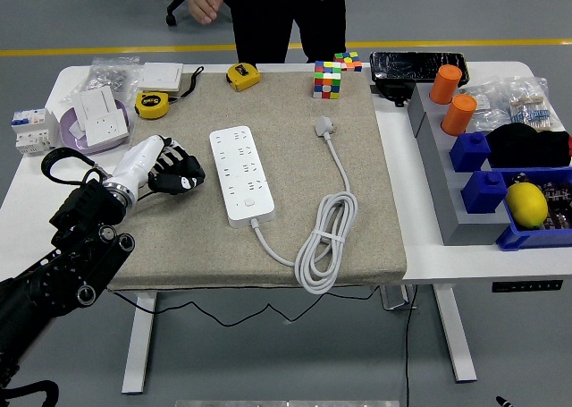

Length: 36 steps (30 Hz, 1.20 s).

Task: Pick up the plug,place it near the board,insert it into the board,press the button

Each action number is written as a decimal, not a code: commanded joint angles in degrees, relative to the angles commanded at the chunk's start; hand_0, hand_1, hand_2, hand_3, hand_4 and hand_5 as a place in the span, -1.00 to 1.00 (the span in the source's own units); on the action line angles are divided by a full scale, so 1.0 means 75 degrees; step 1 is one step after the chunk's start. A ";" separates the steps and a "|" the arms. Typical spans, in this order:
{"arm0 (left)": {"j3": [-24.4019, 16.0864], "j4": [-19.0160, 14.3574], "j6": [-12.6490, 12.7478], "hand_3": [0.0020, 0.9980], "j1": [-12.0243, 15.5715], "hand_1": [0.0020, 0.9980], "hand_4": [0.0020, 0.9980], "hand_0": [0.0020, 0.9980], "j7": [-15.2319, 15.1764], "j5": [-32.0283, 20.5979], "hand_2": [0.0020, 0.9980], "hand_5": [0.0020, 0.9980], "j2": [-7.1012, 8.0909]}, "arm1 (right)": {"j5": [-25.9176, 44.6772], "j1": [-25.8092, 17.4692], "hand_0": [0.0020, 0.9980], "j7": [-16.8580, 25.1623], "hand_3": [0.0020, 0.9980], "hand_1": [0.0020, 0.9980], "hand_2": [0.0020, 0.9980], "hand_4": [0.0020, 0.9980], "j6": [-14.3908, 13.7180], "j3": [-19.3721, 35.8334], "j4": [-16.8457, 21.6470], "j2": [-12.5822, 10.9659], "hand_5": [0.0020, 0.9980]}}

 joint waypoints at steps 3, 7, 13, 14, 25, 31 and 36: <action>-0.0039 0.0001 -0.0130 0.48 0.0017 1.00 1.00 1.00 0.0089 -0.0024 0.75 0.07 0.0026 | -0.0037 -0.0027 0.65 -0.0016 0.55 0.47 0.48 1.00 0.0003 0.0039 0.0000 -0.0004 0.77; -0.0101 -0.0052 -0.0280 0.48 0.0070 1.00 1.00 1.00 0.0156 -0.0060 0.75 0.07 0.0061 | -0.0040 -0.0038 0.65 -0.0017 0.55 0.47 0.48 1.00 0.0003 0.0045 0.0000 0.0003 0.77; -0.0467 -0.0558 -0.0400 0.73 0.0275 1.00 1.00 1.00 0.0230 -0.0091 0.99 0.49 0.0102 | 0.0018 -0.0013 0.65 0.0004 0.55 0.47 0.49 1.00 -0.0002 -0.0010 0.0000 0.0016 0.77; -0.0570 -0.0705 -0.0422 0.73 0.0326 1.00 1.00 1.00 0.0244 -0.0098 0.99 0.49 0.0103 | 0.0018 -0.0012 0.65 0.0005 0.55 0.47 0.49 1.00 -0.0002 -0.0008 0.0000 0.0016 0.77; -0.2006 -0.3261 0.0907 0.76 0.1645 1.00 1.00 1.00 -0.1304 -0.2215 0.97 1.00 -0.0376 | -0.0030 -0.0025 0.65 -0.0001 0.55 0.47 0.48 1.00 -0.0010 0.0083 0.0000 0.0044 0.76; -0.2220 -0.4722 0.0947 0.73 0.2732 1.00 1.00 0.88 -0.2971 -0.4102 0.86 1.00 -0.0804 | -0.0035 -0.0057 0.65 0.0022 0.55 0.47 0.48 1.00 -0.0015 0.0107 0.0000 0.0098 0.76; -0.2243 -0.4894 0.0777 0.76 0.3439 0.80 1.00 0.69 -0.3165 -0.5740 0.75 0.94 -0.0853 | -0.0066 -0.0096 0.65 0.0013 0.55 0.47 0.48 1.00 -0.0012 0.0142 0.0000 0.0119 0.76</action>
